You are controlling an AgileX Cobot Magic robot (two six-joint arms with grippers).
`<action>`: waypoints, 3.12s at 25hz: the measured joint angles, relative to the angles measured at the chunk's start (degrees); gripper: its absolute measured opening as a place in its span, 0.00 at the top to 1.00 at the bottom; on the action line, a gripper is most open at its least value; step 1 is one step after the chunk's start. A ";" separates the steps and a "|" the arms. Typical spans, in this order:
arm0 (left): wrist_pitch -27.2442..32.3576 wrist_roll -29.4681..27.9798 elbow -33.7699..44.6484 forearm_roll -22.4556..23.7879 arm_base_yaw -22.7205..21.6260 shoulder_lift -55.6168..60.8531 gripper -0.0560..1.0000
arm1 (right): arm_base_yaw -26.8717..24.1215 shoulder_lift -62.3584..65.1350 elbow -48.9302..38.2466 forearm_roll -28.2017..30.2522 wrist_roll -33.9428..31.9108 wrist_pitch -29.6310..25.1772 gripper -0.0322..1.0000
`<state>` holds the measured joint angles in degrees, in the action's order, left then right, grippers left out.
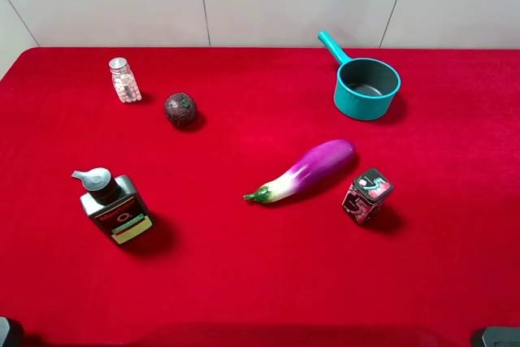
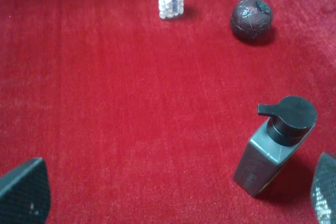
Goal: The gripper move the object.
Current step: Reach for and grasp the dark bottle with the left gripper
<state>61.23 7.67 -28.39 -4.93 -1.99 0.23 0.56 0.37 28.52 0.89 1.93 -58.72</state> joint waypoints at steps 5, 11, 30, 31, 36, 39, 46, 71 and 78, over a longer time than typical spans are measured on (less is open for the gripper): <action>0.00 0.00 0.00 0.00 0.00 0.00 0.01 | 0.00 0.00 0.00 0.00 0.00 0.00 0.30; 0.00 0.00 0.00 0.00 0.00 0.00 0.01 | 0.00 0.00 0.00 0.00 0.00 0.00 0.30; 4.46 -0.19 -7.04 -0.11 0.00 -13.17 0.01 | 0.00 0.00 0.00 0.00 0.00 0.00 0.30; 4.68 -0.19 -7.90 -0.11 0.00 -14.62 0.01 | 0.00 0.00 0.00 0.00 0.00 0.00 0.30; 6.50 1.51 -11.30 -1.93 0.00 -21.98 0.01 | 0.00 0.00 0.00 0.00 0.00 0.00 0.30; 6.50 3.78 -11.73 -4.16 0.00 -26.41 0.01 | 0.00 0.00 0.00 0.00 0.00 0.00 0.30; 6.39 7.45 -11.73 -9.34 0.00 -35.61 0.01 | 0.00 0.00 0.00 0.00 0.00 0.00 0.30; 2.44 14.59 -11.79 -9.01 10.36 -57.68 0.01 | 0.00 0.00 0.00 0.00 0.00 0.00 0.30; 0.56 15.34 -11.99 -6.56 14.31 -62.45 0.01 | 0.00 0.00 0.00 0.00 0.00 0.00 0.30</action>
<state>61.79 23.01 -40.38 -11.49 12.32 -62.22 0.56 0.37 28.52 0.89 1.93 -58.72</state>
